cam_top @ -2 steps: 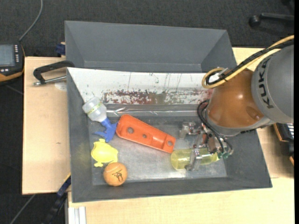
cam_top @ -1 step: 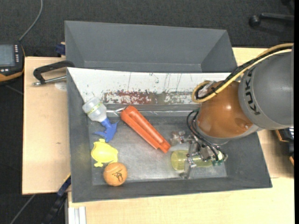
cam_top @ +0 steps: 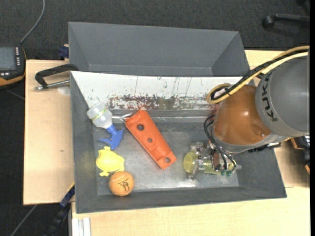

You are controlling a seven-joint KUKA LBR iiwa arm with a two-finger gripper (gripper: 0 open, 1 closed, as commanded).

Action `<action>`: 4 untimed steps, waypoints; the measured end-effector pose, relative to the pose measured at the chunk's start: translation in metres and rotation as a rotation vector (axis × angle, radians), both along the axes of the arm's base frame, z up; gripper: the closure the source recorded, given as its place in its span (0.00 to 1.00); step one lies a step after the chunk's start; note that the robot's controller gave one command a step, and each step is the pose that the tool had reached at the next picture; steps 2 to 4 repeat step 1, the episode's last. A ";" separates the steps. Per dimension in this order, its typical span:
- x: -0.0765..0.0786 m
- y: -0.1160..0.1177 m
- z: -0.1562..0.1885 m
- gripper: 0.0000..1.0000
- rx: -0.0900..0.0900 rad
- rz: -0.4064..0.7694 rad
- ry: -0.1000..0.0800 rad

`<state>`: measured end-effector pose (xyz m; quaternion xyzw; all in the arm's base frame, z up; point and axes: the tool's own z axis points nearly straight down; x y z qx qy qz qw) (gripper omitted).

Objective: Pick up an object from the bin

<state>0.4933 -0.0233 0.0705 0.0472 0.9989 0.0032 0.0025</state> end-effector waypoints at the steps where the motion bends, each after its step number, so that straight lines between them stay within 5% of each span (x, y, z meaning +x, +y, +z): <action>1: 0.000 0.000 0.000 1.00 0.000 0.000 0.000; 4: 0.000 0.000 0.000 1.00 0.000 0.000 0.000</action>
Offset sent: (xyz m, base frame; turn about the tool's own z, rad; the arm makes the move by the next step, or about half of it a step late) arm 0.0002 0.0000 0.1067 0.0000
